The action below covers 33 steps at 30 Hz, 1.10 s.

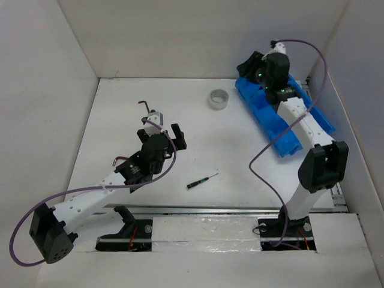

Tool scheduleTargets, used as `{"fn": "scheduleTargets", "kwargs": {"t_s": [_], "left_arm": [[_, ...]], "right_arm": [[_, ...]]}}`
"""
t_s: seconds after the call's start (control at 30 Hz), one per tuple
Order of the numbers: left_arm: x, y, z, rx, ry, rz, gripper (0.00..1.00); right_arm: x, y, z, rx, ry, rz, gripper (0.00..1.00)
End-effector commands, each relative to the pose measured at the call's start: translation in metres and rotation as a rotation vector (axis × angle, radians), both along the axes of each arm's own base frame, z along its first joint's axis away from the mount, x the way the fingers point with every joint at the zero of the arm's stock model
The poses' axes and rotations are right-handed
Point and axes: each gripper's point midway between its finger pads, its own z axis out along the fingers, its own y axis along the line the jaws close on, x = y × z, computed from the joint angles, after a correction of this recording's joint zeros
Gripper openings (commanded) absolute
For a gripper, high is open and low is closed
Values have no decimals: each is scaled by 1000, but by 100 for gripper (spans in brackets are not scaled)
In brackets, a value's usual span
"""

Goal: Sort the tools into containers

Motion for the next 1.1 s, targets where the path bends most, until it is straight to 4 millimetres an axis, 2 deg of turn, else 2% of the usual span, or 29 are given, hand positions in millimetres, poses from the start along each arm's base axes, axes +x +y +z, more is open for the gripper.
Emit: {"fn": "scheduleTargets", "kwargs": {"t_s": [0.0, 0.07, 0.1, 0.13, 0.17, 0.2, 0.23, 0.3, 0.33, 0.4, 0.43, 0.53, 0.57, 0.7, 0.8, 0.83, 0.93, 1.0, 1.07], "left_arm": [[8, 4, 20, -77, -25, 40, 96], [10, 11, 19, -87, -22, 70, 95], [10, 18, 17, -85, -21, 110, 95], [11, 25, 19, -100, -28, 141, 95], [10, 27, 18, -132, -25, 163, 95], [13, 41, 19, -153, -32, 225, 95], [13, 50, 13, -152, -12, 263, 96], [16, 68, 7, -183, 1, 348, 96], [17, 73, 5, -190, 3, 367, 96], [18, 78, 0, -213, 18, 391, 97], [17, 76, 0, -220, 22, 382, 98], [14, 64, 7, -269, 19, 306, 99], [14, 61, 9, -279, 12, 289, 99], [9, 67, 16, -294, -17, 292, 99], [6, 69, 22, -310, -36, 287, 99], [4, 70, 25, -320, -49, 281, 99], [1, 69, 27, -330, -62, 264, 99], [1, 70, 27, -326, -63, 264, 99], [1, 69, 28, -328, -64, 257, 99]], "right_arm": [[-65, 46, -96, -285, 228, 165, 54], [-95, 58, -106, -356, 248, 196, 57], [-122, 75, -132, -399, 299, 243, 59], [-133, 82, -138, -396, 302, 254, 64], [-146, 92, -129, -378, 264, 282, 66], [-169, 109, -140, -383, 277, 340, 67], [-184, 119, -143, -385, 284, 392, 73], [-211, 133, -140, -387, 259, 450, 77], [-232, 145, -154, -404, 263, 501, 83], [-254, 154, -159, -418, 258, 541, 87], [-272, 161, -170, -456, 270, 569, 88], [-297, 165, -186, -544, 298, 609, 89], [-309, 173, -185, -578, 287, 644, 89], [-327, 164, -209, -739, 335, 716, 89], [-337, 165, -205, -735, 309, 769, 88], [-344, 173, -200, -709, 283, 817, 88], [-347, 175, -191, -703, 259, 836, 88], [-345, 177, -199, -718, 277, 832, 88], [-352, 183, -209, -738, 306, 871, 88]]}}
